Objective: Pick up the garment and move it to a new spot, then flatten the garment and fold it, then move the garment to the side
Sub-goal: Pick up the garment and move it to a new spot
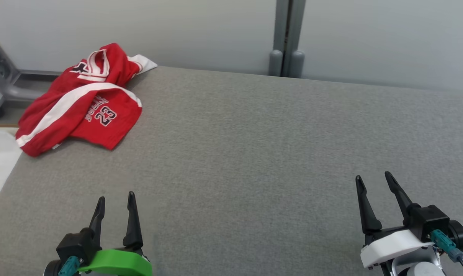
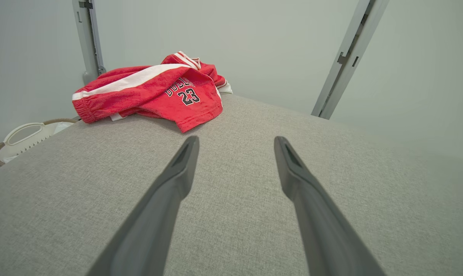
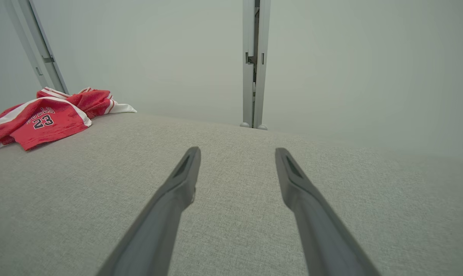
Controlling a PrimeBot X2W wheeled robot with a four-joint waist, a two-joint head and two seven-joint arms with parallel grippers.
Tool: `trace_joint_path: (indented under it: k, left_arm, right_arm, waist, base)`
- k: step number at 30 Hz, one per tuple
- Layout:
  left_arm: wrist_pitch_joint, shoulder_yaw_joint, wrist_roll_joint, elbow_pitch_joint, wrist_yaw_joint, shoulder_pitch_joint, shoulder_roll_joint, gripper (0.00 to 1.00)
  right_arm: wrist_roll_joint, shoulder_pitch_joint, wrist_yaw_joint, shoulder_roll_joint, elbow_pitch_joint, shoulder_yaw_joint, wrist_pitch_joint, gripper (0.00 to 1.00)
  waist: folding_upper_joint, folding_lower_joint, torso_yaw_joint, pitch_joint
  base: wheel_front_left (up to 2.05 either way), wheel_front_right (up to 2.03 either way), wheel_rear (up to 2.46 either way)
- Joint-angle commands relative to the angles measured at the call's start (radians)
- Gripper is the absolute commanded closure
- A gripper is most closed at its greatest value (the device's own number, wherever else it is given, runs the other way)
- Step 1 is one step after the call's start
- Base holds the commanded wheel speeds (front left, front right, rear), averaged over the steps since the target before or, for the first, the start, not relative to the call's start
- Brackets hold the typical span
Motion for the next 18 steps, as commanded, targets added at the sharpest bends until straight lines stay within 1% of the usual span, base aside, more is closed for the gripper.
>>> trace_joint_path:
  k: [1, 5, 8, 13, 18]
  left_arm:
    - [-0.001, 0.005, -0.004, -0.002, -0.001, -0.009, 0.006, 0.00]
    - [-0.001, 0.009, -0.010, -0.002, 0.001, -0.007, 0.006, 0.00]
    - [-0.001, 0.015, -0.010, -0.003, -0.002, -0.003, 0.006, 0.00]
    - [-0.001, 0.022, -0.012, -0.009, 0.000, 0.001, 0.006, 0.00]
    - [-0.001, 0.041, -0.008, -0.019, 0.005, -0.003, 0.006, 0.00]
  right_arm:
    - [0.003, -0.004, 0.000, -0.005, 0.005, 0.004, -0.005, 0.00]
    - [0.005, -0.008, 0.000, -0.005, 0.009, 0.008, -0.005, 0.00]
    - [0.006, -0.010, 0.000, -0.005, 0.011, 0.010, -0.005, 0.00]
    - [0.005, -0.013, 0.000, -0.005, 0.012, 0.018, -0.005, 0.00]
    - [0.000, -0.017, 0.000, -0.005, 0.013, 0.026, -0.005, 0.00]
  waist:
    - [-0.0001, 0.0000, 0.105, 0.004]
    - [-0.0001, 0.0000, 0.154, 0.004]
    - [-0.0001, 0.0000, 0.175, 0.003]
    - [-0.0001, 0.0000, 0.184, 0.006]
    - [-0.0001, 0.0000, 0.167, 0.011]
  base:
    - [0.00, 0.00, 0.00]
    - [0.00, 0.00, 0.00]
    - [0.00, 0.00, 0.00]
    - [0.00, 0.00, 0.00]
    - [0.00, 0.00, 0.00]
